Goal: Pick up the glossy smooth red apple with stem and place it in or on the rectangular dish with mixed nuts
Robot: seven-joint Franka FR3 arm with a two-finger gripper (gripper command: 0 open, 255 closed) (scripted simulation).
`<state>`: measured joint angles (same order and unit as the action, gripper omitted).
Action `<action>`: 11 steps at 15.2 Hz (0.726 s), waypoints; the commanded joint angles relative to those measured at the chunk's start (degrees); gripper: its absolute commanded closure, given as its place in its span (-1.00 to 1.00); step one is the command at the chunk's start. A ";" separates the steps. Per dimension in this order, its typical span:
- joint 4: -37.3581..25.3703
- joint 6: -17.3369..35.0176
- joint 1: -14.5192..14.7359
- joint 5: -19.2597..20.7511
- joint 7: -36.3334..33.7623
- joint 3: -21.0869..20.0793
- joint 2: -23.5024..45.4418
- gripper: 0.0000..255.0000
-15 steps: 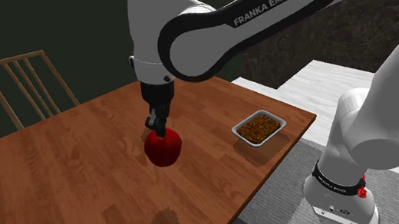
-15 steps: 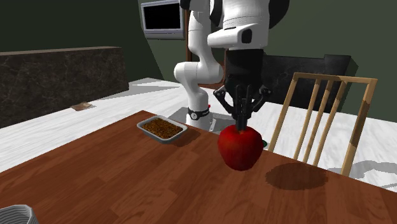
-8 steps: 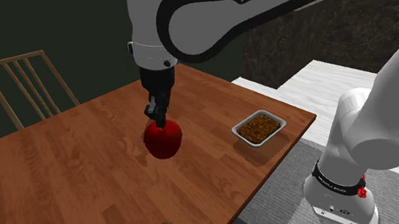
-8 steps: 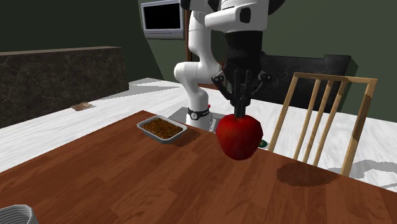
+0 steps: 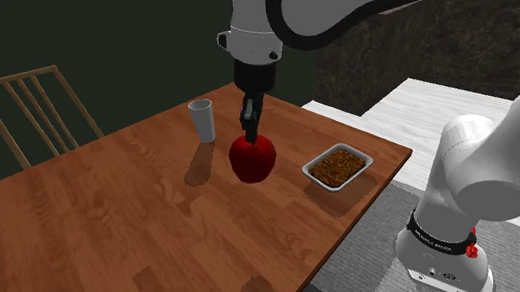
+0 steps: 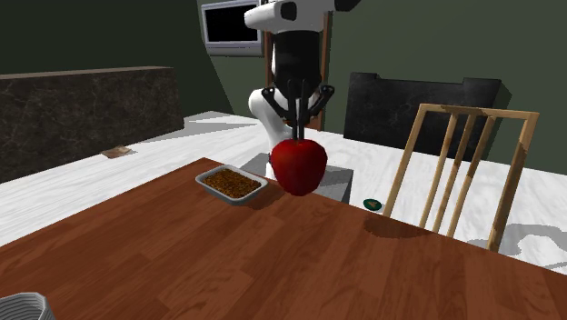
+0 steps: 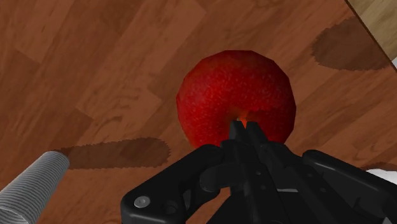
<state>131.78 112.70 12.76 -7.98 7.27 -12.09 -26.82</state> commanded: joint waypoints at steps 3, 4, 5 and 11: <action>4.29 -3.11 -0.68 0.26 4.08 3.60 -7.04 1.00; 5.21 -3.97 -0.95 0.52 5.16 4.59 -8.72 1.00; 6.06 -4.86 -1.25 0.85 6.23 5.60 -10.36 1.00; 9.70 -10.66 -3.58 4.00 12.70 11.94 -19.25 1.00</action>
<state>141.44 103.48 9.64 -4.64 18.81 -1.27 -44.69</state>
